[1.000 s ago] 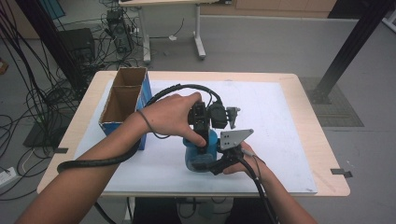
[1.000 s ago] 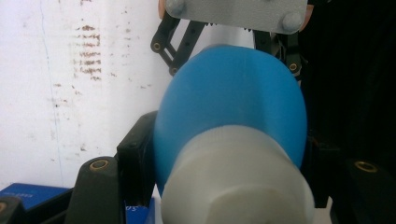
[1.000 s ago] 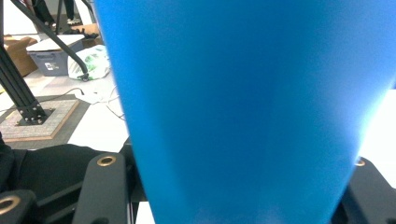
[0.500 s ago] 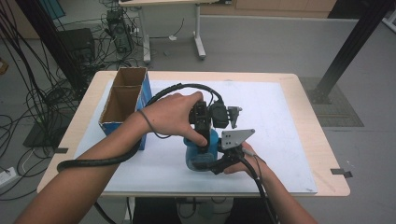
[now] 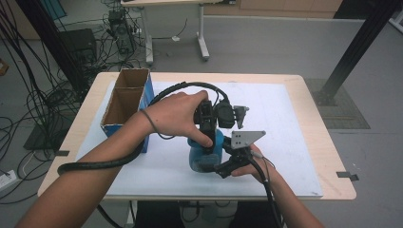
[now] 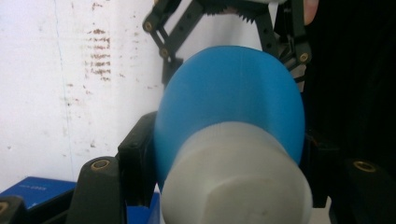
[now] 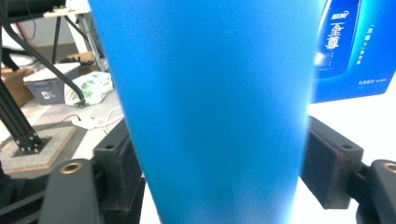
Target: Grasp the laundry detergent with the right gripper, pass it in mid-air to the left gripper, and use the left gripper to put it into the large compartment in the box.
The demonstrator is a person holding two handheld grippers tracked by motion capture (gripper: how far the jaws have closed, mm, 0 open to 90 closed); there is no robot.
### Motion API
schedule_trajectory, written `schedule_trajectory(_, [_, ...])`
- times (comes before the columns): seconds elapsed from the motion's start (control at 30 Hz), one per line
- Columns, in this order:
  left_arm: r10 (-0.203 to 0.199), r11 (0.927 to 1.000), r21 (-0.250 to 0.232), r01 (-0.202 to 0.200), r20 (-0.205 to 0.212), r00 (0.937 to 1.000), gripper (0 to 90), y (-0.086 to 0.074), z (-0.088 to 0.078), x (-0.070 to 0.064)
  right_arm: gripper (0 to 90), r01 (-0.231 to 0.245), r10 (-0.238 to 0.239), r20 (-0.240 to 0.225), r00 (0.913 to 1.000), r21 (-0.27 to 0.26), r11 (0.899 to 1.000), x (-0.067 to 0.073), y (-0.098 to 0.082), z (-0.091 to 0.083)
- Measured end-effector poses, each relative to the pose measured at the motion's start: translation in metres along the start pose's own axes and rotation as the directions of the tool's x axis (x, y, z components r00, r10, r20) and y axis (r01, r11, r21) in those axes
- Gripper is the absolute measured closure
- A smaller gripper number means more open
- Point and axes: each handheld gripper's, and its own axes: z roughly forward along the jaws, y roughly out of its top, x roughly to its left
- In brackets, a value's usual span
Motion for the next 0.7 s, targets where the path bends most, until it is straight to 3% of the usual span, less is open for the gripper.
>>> schedule_trajectory(0.23, [-0.005, 0.9999, 0.01, 0.005, 0.01, 0.9999, 37.2, 0.0, 0.002, 0.001, 15.9, -0.018, 0.019, 0.026, 0.9995, -0.028, 0.999, 0.004, -0.004, -0.012])
schedule_trajectory(0.7, [-0.014, 0.9996, 0.025, 0.014, 0.014, 0.9998, 37.2, 0.0, 0.004, 0.002, 9.4, 0.029, -0.029, 0.073, 0.9969, -0.003, 1.0, 0.012, 0.0, -0.041])
